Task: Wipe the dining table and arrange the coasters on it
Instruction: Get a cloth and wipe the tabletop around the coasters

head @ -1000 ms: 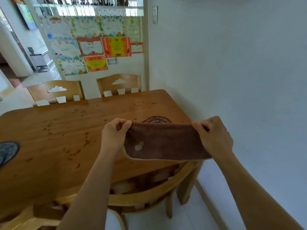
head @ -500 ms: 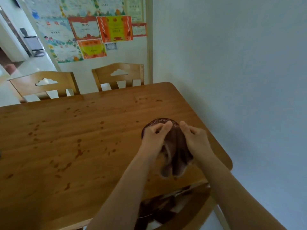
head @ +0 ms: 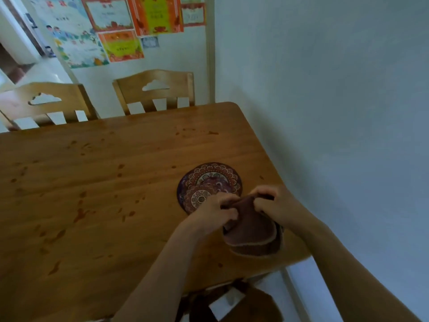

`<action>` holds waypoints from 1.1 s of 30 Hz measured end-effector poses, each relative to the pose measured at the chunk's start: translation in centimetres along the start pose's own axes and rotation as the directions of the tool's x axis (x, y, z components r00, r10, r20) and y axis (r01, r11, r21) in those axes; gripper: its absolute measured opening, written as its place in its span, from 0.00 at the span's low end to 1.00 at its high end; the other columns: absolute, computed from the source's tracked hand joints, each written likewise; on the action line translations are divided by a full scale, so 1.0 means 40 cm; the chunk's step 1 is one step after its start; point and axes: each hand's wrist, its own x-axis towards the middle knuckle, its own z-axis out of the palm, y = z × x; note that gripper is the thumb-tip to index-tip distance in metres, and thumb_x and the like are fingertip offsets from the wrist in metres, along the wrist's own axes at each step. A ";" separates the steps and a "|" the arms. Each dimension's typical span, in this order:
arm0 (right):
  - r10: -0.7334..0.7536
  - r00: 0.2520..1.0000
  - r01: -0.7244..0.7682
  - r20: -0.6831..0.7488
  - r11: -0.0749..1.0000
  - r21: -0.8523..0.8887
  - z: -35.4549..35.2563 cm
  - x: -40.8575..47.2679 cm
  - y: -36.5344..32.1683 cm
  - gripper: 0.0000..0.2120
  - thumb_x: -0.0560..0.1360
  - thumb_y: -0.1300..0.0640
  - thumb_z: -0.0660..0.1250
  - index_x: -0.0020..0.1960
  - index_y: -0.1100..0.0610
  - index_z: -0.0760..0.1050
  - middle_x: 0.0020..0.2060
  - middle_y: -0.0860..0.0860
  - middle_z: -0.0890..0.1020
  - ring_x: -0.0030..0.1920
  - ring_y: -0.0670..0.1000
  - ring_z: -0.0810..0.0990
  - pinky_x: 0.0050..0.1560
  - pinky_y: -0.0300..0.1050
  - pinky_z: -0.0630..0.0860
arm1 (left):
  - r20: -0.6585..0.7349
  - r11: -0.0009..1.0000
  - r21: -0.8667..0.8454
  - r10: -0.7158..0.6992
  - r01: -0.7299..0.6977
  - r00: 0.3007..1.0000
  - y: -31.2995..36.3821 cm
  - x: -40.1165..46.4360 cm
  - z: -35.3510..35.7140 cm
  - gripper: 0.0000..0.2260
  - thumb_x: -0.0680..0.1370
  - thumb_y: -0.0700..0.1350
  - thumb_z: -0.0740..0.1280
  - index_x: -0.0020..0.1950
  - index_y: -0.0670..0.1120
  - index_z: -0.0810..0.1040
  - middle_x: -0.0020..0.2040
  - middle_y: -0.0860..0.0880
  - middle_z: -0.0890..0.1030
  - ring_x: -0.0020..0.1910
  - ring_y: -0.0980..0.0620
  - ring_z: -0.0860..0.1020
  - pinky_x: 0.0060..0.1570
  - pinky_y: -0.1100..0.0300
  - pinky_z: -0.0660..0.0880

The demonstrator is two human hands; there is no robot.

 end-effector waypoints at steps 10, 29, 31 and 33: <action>-0.301 0.916 0.234 -0.265 0.938 -0.258 -0.186 0.177 0.117 0.15 0.71 0.61 0.61 0.52 0.53 0.82 0.47 0.51 0.78 0.49 0.50 0.76 0.53 0.47 0.75 | -0.480 0.910 0.372 0.356 -0.182 0.802 0.112 0.223 0.035 0.10 0.77 0.38 0.69 0.54 0.49 0.83 0.50 0.51 0.80 0.49 0.52 0.76 0.50 0.59 0.73; 0.057 0.920 -0.254 -0.388 0.841 -0.478 0.119 0.258 0.366 0.29 0.77 0.40 0.54 0.74 0.54 0.61 0.76 0.60 0.58 0.76 0.63 0.54 0.74 0.62 0.54 | -0.533 0.643 0.653 0.014 0.401 0.846 -0.270 0.339 0.038 0.30 0.80 0.65 0.38 0.80 0.57 0.51 0.81 0.53 0.48 0.80 0.47 0.43 0.76 0.41 0.42; 0.141 0.914 -0.319 -0.381 0.828 -0.460 0.154 0.274 0.385 0.41 0.74 0.30 0.44 0.77 0.56 0.57 0.78 0.61 0.54 0.78 0.62 0.47 0.76 0.61 0.44 | -0.558 0.611 0.675 0.057 0.413 0.828 -0.298 0.340 0.051 0.31 0.79 0.65 0.37 0.80 0.56 0.53 0.81 0.52 0.52 0.80 0.47 0.48 0.76 0.41 0.46; 0.130 0.886 -0.352 -0.446 0.813 -0.463 0.168 0.299 0.392 0.46 0.71 0.27 0.42 0.77 0.58 0.57 0.77 0.62 0.56 0.78 0.62 0.49 0.75 0.60 0.43 | -0.578 0.620 0.667 0.081 0.413 0.812 -0.306 0.349 0.053 0.30 0.80 0.64 0.40 0.80 0.56 0.55 0.80 0.52 0.54 0.80 0.48 0.49 0.76 0.42 0.47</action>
